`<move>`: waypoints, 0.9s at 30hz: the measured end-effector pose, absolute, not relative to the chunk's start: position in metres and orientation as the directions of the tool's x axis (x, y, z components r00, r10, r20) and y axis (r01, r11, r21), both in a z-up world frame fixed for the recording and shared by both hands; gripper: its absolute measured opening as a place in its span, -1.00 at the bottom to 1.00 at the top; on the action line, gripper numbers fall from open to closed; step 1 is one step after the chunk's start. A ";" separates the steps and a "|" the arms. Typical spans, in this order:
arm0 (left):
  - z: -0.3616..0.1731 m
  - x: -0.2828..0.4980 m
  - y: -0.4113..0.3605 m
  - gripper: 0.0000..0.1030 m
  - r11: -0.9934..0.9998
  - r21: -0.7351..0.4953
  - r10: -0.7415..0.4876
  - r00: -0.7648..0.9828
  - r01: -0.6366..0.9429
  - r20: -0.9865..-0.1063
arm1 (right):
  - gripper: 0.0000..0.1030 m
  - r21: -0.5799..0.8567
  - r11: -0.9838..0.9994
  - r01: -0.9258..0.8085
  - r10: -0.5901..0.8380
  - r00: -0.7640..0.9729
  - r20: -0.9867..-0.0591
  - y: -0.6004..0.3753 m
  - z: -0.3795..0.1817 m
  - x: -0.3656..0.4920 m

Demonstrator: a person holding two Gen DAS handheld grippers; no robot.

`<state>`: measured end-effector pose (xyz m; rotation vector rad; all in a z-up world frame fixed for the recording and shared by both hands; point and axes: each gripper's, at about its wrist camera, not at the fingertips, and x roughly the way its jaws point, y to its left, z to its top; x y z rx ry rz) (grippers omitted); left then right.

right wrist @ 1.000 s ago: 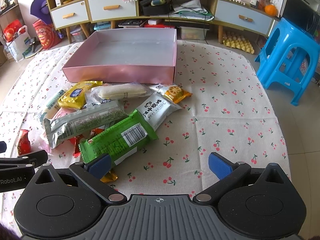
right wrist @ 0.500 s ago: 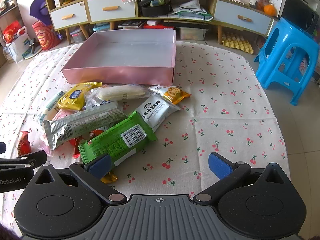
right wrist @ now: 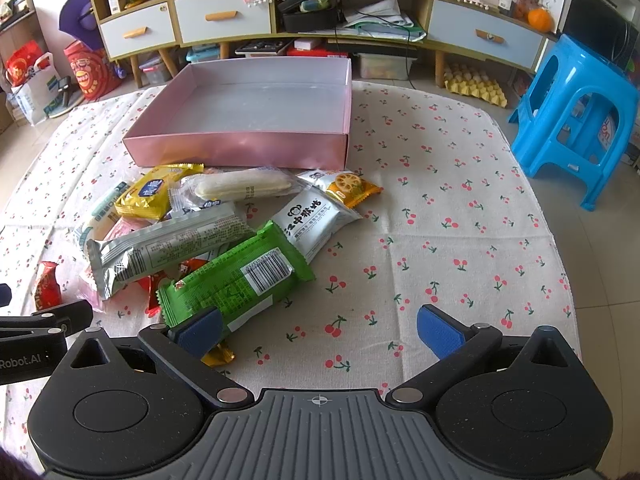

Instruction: Organize snacks

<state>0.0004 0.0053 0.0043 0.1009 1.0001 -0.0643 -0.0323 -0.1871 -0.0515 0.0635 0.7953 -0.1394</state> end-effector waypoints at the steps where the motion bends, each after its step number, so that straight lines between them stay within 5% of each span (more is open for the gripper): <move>1: 0.004 0.000 0.005 0.99 0.993 0.055 -0.008 0.539 0.101 -0.842 | 1.00 0.004 0.989 0.148 -0.101 0.691 -0.715 -0.187 -0.052 -0.032; 27: 0.008 0.006 0.009 0.99 0.992 0.049 -0.023 0.557 0.114 -0.830 | 1.00 -0.010 0.990 0.142 -0.109 0.704 -0.702 -0.187 -0.054 -0.031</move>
